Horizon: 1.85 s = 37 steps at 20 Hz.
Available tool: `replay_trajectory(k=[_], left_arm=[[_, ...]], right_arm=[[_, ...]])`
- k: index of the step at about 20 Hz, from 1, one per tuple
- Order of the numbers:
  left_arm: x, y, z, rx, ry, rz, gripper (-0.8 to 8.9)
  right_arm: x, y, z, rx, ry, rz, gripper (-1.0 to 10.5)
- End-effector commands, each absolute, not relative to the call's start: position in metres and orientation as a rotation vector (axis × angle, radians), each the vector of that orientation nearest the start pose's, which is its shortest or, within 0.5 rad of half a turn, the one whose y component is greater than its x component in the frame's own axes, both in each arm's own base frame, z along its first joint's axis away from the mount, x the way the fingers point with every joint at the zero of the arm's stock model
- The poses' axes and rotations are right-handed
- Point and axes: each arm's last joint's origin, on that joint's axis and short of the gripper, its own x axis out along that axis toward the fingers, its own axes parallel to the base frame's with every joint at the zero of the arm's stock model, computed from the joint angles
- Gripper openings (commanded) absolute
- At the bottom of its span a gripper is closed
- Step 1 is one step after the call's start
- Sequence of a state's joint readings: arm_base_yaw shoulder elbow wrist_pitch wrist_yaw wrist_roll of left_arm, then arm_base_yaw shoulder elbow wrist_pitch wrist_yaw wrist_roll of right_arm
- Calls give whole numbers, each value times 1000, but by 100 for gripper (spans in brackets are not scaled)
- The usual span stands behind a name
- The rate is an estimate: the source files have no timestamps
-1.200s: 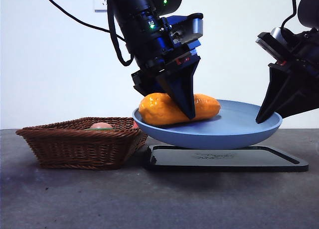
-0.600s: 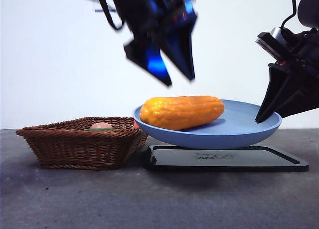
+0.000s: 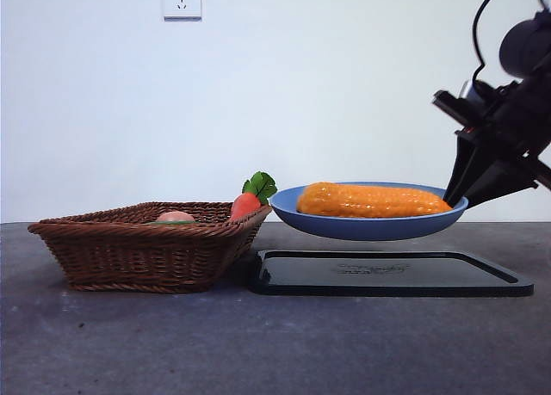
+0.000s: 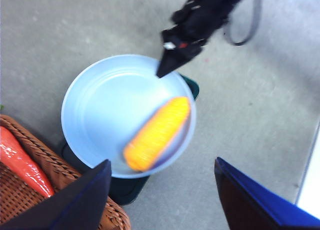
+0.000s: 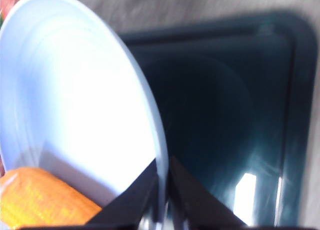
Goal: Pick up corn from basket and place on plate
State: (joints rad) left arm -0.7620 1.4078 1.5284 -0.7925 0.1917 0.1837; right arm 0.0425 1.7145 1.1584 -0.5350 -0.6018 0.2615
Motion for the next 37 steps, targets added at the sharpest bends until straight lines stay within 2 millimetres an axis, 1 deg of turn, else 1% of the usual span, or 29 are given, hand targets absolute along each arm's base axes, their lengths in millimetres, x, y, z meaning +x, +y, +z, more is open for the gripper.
replay_trajectory(k=[1, 3, 5, 9, 12, 13, 16, 18, 20, 21, 23, 25, 28, 30, 32, 33, 35, 37], left_arm=[[199, -201, 403, 334, 561, -982, 338], [195, -197, 408, 323, 546, -981, 338], [193, -196, 409, 310, 550, -977, 338], [194, -196, 409, 309, 550, -975, 338], [194, -195, 409, 308, 552, -975, 338], [194, -195, 409, 308, 552, -975, 338], [193, -195, 408, 309, 556, -975, 338], [193, -195, 408, 309, 555, -975, 338], [193, -195, 408, 309, 556, -975, 338], [194, -195, 408, 309, 556, -974, 338], [194, -195, 408, 309, 556, -975, 338], [193, -195, 408, 309, 557, -974, 338], [193, -195, 408, 310, 558, -974, 337], [193, -195, 408, 311, 562, -974, 337], [193, -194, 407, 315, 576, -974, 337], [192, -194, 406, 317, 581, -973, 336], [192, -194, 405, 320, 593, -973, 311], [192, -193, 405, 322, 603, -973, 275]], right_arm=[[360, 29, 197, 535, 1152, 441, 4], [369, 28, 188, 540, 1170, 434, 4], [373, 28, 178, 546, 1191, 429, 4], [376, 28, 166, 531, 1220, 428, 4], [374, 28, 165, 518, 1232, 435, 6], [374, 28, 164, 518, 1238, 435, 30], [372, 28, 164, 515, 1250, 436, 188], [372, 28, 165, 516, 1250, 436, 205], [371, 26, 170, 517, 1239, 433, 205], [369, 23, 176, 517, 1224, 430, 205], [362, 17, 195, 508, 1192, 416, 205], [346, 13, 221, 458, 1178, 401, 205], [311, 14, 266, 362, 1140, 448, 205], [285, 23, 296, 316, 1080, 492, 204], [258, 34, 322, 275, 1016, 541, 204], [245, 39, 332, 258, 996, 565, 204], [220, 49, 343, 221, 964, 623, 202], [197, 59, 343, 185, 945, 685, 194]])
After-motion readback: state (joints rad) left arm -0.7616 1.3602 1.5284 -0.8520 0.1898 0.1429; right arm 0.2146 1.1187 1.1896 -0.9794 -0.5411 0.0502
